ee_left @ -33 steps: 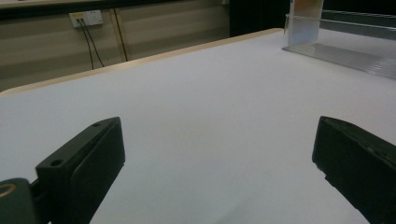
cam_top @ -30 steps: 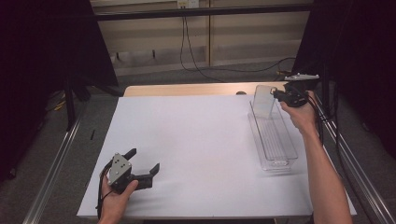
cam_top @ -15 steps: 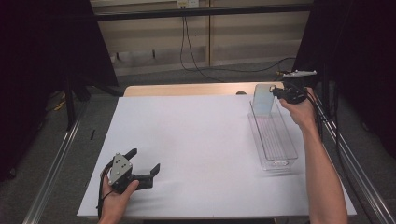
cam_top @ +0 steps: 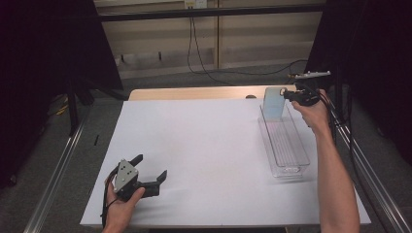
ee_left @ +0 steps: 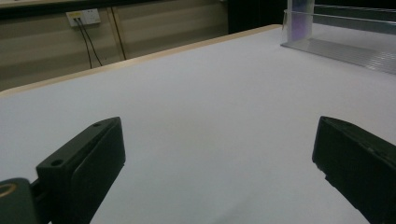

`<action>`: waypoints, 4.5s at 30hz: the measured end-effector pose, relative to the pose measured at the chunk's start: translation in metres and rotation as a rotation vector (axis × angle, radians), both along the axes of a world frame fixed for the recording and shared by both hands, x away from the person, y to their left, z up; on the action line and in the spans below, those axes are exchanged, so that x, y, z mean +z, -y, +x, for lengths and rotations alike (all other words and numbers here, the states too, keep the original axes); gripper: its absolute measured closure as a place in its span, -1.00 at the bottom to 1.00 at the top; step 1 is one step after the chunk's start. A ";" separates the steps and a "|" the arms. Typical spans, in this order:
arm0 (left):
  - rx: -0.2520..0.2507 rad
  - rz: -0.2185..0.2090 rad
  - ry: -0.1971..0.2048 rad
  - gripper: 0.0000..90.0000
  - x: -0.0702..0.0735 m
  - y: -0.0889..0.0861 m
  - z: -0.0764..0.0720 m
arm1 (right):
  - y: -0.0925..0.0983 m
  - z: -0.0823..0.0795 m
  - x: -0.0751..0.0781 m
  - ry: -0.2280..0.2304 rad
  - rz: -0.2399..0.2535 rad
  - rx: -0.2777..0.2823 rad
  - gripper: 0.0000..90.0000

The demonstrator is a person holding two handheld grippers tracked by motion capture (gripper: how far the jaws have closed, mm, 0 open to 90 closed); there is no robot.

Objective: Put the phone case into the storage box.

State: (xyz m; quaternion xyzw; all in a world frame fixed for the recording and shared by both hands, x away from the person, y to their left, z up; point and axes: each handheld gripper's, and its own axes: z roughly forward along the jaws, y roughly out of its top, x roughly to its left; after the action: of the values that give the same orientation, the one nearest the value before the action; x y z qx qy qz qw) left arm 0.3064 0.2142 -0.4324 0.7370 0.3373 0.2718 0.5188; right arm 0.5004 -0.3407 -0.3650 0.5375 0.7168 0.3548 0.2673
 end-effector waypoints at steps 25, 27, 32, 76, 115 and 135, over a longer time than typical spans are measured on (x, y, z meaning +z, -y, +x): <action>0.000 0.003 0.000 -0.94 0.000 0.000 0.000 | -0.002 0.005 -0.011 0.039 0.066 -0.044 0.91; 0.000 0.002 0.001 -0.94 0.000 0.000 0.000 | -0.003 0.004 -0.011 0.037 0.063 -0.040 0.92; 0.001 0.001 0.002 -0.94 0.000 0.001 0.000 | -0.002 0.001 -0.009 0.049 0.060 -0.043 0.92; -0.011 0.004 0.007 -0.94 0.001 0.004 0.000 | -0.004 -0.034 0.006 -0.044 0.008 -0.014 0.91; -0.008 0.009 0.005 -0.94 0.000 0.003 0.000 | -0.001 -0.015 -0.009 0.073 0.039 -0.036 0.91; -0.005 0.011 0.003 -0.94 -0.001 0.002 0.001 | 0.003 -0.009 -0.009 0.061 0.053 -0.032 0.89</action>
State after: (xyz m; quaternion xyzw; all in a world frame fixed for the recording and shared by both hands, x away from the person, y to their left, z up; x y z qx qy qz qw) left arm 0.3071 0.2120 -0.4331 0.7402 0.3330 0.2733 0.5162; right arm 0.4914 -0.3433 -0.3741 0.5448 0.6898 0.3857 0.2804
